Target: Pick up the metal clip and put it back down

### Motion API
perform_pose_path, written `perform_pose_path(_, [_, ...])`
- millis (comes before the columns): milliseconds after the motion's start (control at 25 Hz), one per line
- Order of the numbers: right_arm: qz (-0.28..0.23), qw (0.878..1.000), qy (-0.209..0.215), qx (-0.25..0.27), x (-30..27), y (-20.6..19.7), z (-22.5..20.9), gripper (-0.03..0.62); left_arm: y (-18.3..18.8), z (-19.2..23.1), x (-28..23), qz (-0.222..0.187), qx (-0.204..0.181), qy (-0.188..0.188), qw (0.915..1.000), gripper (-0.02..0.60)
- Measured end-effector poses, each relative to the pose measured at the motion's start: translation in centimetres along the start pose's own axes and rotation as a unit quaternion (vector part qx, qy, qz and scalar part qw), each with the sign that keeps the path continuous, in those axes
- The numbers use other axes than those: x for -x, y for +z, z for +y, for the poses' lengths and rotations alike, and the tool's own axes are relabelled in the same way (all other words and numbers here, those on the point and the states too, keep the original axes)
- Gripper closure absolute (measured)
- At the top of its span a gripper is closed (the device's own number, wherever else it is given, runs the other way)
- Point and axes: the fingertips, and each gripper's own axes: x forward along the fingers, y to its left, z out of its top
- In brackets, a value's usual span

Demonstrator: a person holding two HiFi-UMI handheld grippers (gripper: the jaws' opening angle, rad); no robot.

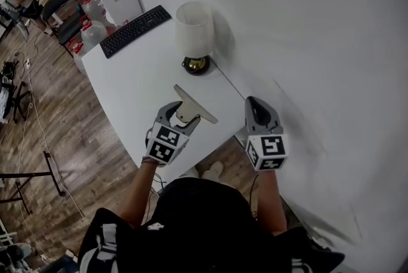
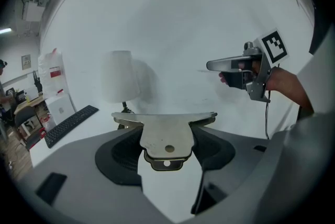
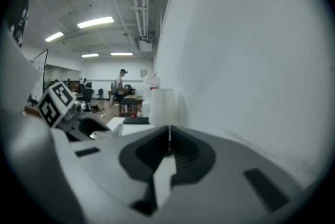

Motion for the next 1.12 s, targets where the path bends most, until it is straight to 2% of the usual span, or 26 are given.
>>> perform_pose_path(240, [0.018, 1.0, 0.002, 0.002, -0.5, -1.7, 0.3, 0.559, -5.9, -0.6, -2.6, 0.072, 0.009, -0.026, 0.997, 0.276])
perform_pose_path(600, [0.054, 0.998, -0.003, -0.01, -0.6, -5.2, 0.4, 0.559, -13.7, -1.1, -5.0, 0.156, -0.003, -0.051, 0.9865, 0.276])
perform_pose_path(800, [0.072, 0.997, -0.011, -0.02, -0.2, -7.0, 0.2, 0.559, -16.5, -1.3, -6.1, 0.19, -0.002, -0.063, 0.9797, 0.276])
perform_pose_path(1120, [0.095, 0.995, -0.021, -0.029, 0.2, -9.2, 0.3, 0.559, -19.1, -1.2, -8.1, 0.222, -0.013, -0.073, 0.9722, 0.276])
